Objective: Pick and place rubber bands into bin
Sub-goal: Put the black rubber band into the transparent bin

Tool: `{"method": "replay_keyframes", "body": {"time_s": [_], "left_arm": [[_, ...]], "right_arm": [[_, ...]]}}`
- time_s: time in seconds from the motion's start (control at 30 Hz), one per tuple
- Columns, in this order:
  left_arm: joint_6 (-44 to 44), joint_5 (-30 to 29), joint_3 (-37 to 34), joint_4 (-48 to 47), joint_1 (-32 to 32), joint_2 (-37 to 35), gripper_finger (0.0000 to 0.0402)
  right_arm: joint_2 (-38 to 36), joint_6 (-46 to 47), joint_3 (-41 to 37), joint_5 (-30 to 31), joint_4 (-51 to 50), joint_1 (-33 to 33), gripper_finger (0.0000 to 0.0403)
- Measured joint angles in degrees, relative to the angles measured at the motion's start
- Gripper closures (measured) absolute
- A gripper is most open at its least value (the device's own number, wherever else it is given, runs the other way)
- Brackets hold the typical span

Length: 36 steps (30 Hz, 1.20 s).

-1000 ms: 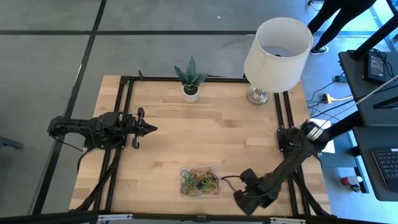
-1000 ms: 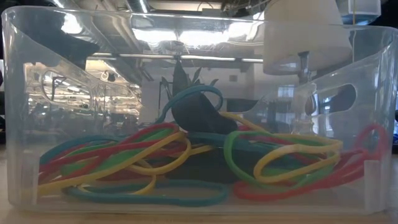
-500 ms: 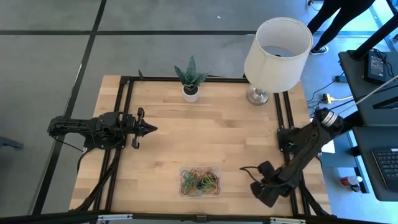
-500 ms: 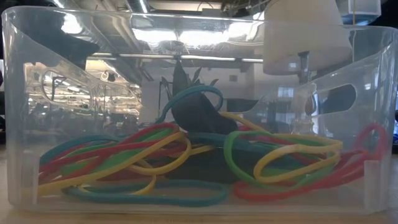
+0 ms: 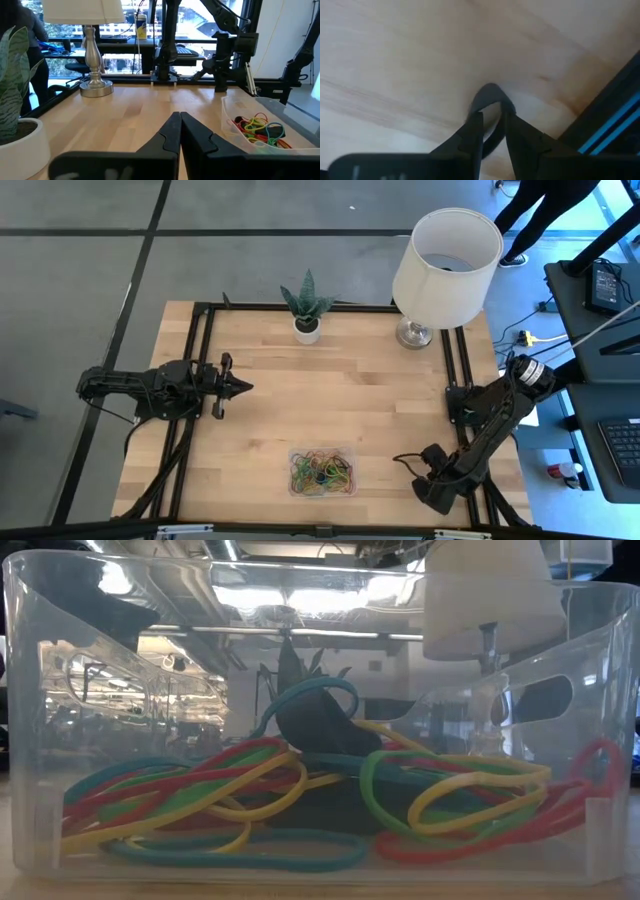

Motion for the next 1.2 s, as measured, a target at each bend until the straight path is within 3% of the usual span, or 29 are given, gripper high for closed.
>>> {"method": "replay_keyframes", "body": {"time_s": [0.67, 0.87, 1.03, 1.13, 1.2], "left_arm": [[0.02, 0.0, 0.0, -0.02, 0.0, 0.0, 0.0397], [0.02, 0.0, 0.0, -0.02, 0.0, 0.0, 0.0397], [0.02, -0.01, 0.0, -0.01, 0.0, 0.01, 0.0397], [0.02, -0.01, 0.0, 0.05, 0.0, 0.02, 0.0396], [0.02, 0.0, 0.0, -0.09, 0.0, 0.01, 0.0396]], "right_arm": [[0.0, -0.26, 1.93, 0.37, -2.22, 0.29, 0.0318], [0.0, -0.3, -1.06, 0.74, -1.2, 0.54, 0.0318], [-0.44, -2.67, -6.47, 0.74, 6.93, 0.75, 0.0318], [-0.48, -3.1, -6.91, 0.54, 7.36, 0.34, 0.0338], [-0.24, -3.81, -5.6, 1.06, 5.92, -0.17, 0.0371]]}}
